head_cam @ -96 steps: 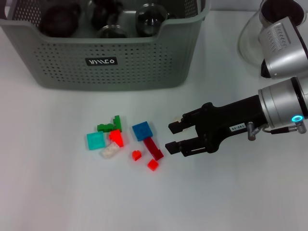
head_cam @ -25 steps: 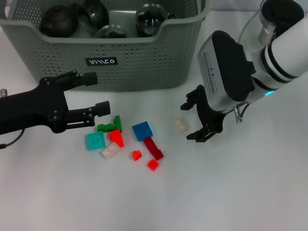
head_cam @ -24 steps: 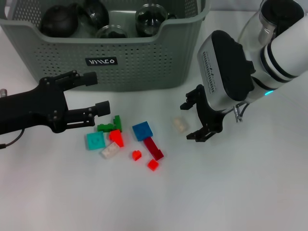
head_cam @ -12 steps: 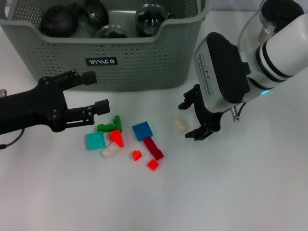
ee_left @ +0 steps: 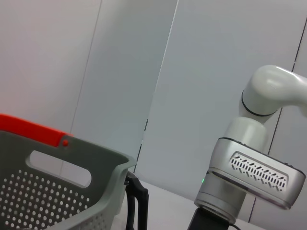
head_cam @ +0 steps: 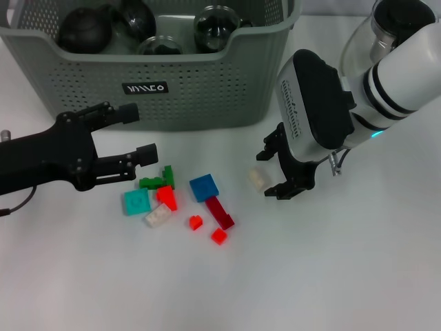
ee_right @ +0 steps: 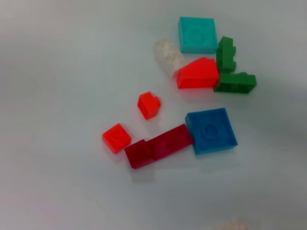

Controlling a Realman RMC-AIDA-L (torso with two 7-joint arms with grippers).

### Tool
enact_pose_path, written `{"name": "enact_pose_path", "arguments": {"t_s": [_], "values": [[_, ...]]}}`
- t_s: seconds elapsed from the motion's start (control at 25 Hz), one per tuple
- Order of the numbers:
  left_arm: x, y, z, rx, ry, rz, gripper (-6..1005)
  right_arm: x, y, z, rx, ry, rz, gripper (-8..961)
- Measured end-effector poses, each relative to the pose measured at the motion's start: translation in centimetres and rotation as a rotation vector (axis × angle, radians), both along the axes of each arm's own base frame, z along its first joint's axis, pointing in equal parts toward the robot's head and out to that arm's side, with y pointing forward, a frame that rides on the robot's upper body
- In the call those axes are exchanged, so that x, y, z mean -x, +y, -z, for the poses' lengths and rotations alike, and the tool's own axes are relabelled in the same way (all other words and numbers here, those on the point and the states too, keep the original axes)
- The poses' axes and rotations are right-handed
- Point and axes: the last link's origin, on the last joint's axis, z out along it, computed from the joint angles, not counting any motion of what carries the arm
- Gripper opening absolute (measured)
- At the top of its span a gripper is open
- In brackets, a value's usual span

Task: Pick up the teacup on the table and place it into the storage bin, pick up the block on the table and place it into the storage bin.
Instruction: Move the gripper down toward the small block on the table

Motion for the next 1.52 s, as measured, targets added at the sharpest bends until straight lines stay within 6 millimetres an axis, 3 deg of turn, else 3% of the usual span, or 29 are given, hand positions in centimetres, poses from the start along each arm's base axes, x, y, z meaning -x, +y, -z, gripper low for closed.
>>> {"name": "enact_pose_path", "arguments": {"t_s": [1.16,1.36,1.52], "values": [[0.3,-0.3,0.1,0.005,0.003,-0.012,861,-0.4,0.1,1.0,-0.003,0.026,0.053,643],[0.3,-0.3,0.0,0.005,0.005,-0.011,861,-0.5,0.1,1.1,0.001,0.019,0.06,457],[0.3,-0.3,0.0,0.004,0.006,-0.011,861,-0.3,-0.1,1.2,0.01,0.026,0.064,457]]}}
